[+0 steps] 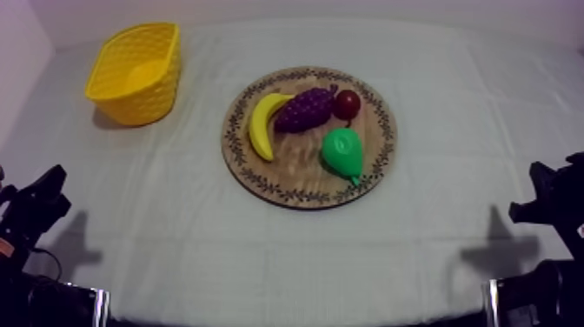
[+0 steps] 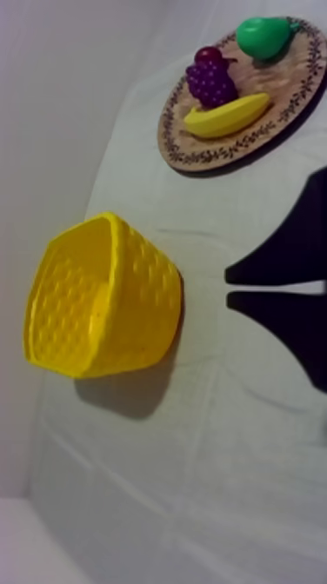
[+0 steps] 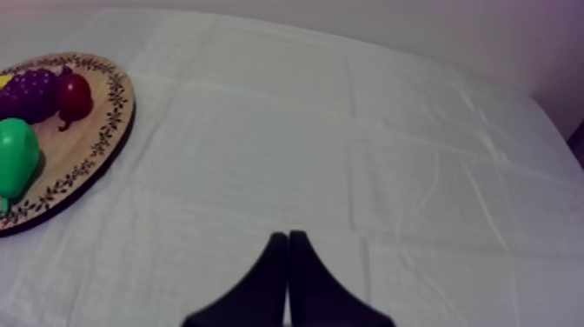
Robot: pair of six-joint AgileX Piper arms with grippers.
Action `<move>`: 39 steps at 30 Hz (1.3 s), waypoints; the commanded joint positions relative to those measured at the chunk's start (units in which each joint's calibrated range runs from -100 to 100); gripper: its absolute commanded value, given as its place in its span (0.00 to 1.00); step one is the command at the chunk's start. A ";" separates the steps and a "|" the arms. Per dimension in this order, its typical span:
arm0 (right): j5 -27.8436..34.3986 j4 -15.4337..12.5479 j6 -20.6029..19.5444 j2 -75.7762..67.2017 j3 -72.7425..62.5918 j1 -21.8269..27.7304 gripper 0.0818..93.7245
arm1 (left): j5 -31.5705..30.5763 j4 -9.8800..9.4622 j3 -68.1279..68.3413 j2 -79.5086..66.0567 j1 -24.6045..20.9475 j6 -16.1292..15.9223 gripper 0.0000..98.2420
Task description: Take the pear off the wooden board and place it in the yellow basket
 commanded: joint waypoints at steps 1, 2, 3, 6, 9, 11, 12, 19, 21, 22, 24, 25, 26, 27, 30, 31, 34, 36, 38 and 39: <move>0.04 0.00 0.05 0.01 0.03 0.01 0.00 | -0.02 0.08 0.05 0.00 -0.30 -0.01 0.00; 0.04 0.00 0.04 0.01 0.03 0.01 0.00 | -0.02 0.08 0.05 0.00 -0.30 -0.08 0.00; 0.04 0.00 0.03 0.01 0.03 0.01 0.00 | -0.02 0.08 0.05 0.00 -0.30 -0.17 0.00; 0.04 0.00 -0.02 0.01 0.03 0.01 0.00 | -0.02 0.08 0.05 0.00 -0.30 -0.35 0.00; 0.04 0.00 0.01 0.01 0.03 0.01 0.00 | -0.02 0.08 0.05 0.00 -0.30 -0.30 0.00; 0.04 0.00 0.01 0.01 0.03 0.01 0.00 | -0.02 0.08 0.05 0.00 -0.30 -0.32 0.00; 0.04 0.00 0.01 0.01 0.03 0.01 0.00 | -0.02 0.08 0.05 0.00 -0.30 -0.35 0.00; 0.04 0.00 0.00 0.01 0.03 0.01 0.00 | 0.32 0.12 0.01 0.00 -0.30 0.07 0.00; 0.04 0.00 0.00 0.01 0.03 0.01 0.00 | 0.96 0.28 -0.22 0.03 -0.28 1.66 0.00; 0.04 0.00 0.00 0.01 0.03 0.01 0.00 | 1.73 0.36 -0.84 0.20 -0.27 2.14 0.00; 0.04 0.00 0.02 0.01 0.03 0.01 0.00 | 4.76 0.29 -3.91 1.22 -0.28 3.41 0.00; 0.04 0.00 0.01 0.01 0.03 0.01 0.00 | 6.17 0.26 -5.97 1.99 -0.29 3.90 0.00; 0.04 0.00 0.01 0.01 0.03 0.01 0.00 | 7.25 0.23 -8.28 2.95 -0.29 4.28 0.00; 0.04 0.00 0.01 0.01 0.03 0.01 0.00 | 8.00 0.27 -10.74 4.08 -0.27 4.55 0.00; 0.04 0.00 0.00 0.01 0.03 0.01 0.00 | 9.49 0.20 -18.87 9.01 0.46 5.38 0.00; 0.04 0.00 0.00 0.01 0.03 0.01 0.00 | 10.06 0.15 -21.77 11.14 0.86 5.64 0.00; 0.04 0.00 0.00 0.01 0.03 0.01 0.00 | 12.88 0.11 -30.63 18.20 1.95 6.51 0.00; 0.04 0.00 0.00 0.01 0.03 0.01 0.00 | 15.58 0.38 -36.34 23.07 2.69 7.14 0.00; 0.04 0.00 0.01 0.01 0.03 0.01 0.00 | 18.79 0.50 -41.83 27.84 3.81 8.12 0.00; 0.04 0.00 0.01 0.01 0.03 0.01 0.00 | 20.50 0.44 -44.50 30.19 4.59 8.80 0.00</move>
